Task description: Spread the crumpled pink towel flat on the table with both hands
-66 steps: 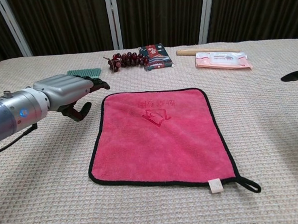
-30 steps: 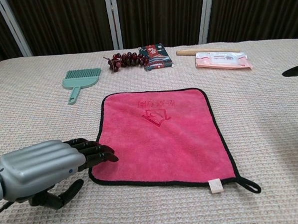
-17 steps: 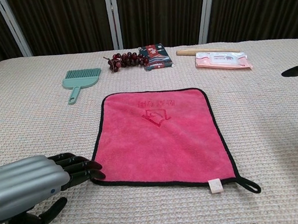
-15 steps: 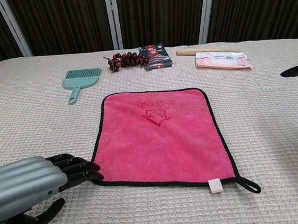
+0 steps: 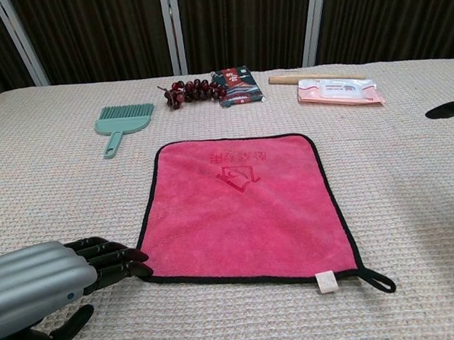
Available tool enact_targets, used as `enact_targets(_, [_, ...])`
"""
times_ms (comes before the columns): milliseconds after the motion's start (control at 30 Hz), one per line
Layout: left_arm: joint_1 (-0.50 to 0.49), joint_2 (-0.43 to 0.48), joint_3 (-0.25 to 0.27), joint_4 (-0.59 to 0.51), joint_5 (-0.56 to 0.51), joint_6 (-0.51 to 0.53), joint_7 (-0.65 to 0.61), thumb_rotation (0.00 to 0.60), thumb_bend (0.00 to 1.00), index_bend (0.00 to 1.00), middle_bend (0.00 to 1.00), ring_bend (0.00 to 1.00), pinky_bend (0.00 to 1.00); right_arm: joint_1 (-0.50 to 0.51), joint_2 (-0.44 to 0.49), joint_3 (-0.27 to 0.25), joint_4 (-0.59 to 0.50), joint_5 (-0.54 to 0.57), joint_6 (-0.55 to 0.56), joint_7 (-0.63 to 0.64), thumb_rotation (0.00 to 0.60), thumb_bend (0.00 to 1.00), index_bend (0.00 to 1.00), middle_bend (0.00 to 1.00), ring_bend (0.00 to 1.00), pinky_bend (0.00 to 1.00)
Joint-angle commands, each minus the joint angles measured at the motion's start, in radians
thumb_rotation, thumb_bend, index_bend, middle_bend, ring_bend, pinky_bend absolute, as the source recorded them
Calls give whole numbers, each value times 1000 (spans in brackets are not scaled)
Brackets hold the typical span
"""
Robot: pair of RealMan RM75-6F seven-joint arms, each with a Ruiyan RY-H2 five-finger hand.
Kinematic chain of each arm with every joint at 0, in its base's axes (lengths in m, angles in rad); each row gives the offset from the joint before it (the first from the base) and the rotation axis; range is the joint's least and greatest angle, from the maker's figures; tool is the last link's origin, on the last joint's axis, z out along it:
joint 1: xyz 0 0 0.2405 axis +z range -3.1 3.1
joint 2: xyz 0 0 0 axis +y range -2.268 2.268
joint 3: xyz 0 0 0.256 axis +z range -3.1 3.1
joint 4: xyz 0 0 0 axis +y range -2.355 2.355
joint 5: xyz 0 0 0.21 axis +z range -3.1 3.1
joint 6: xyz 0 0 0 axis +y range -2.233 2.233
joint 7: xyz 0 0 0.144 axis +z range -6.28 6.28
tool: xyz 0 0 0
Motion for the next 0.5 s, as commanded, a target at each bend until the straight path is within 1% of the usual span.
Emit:
enact_targets(33, [-1, -4, -7, 4, -3, -5, 8, 600, 767, 77, 23, 0, 0, -1, -2, 0, 1, -1, 0, 0, 600, 620, 0, 0, 0, 0])
enact_targets(167, [-4, -2, -16, -7, -18, -20, 34, 600, 769, 78, 30, 0, 0, -3, -2, 0, 1, -4, 2, 0, 600, 620, 0, 0, 0, 0])
enact_targets(500, [8, 25, 6, -54, 5, -29, 55, 600, 770, 80, 29, 0, 0, -4, -5, 2, 1, -3, -1, 2, 600, 620, 0, 0, 0, 0])
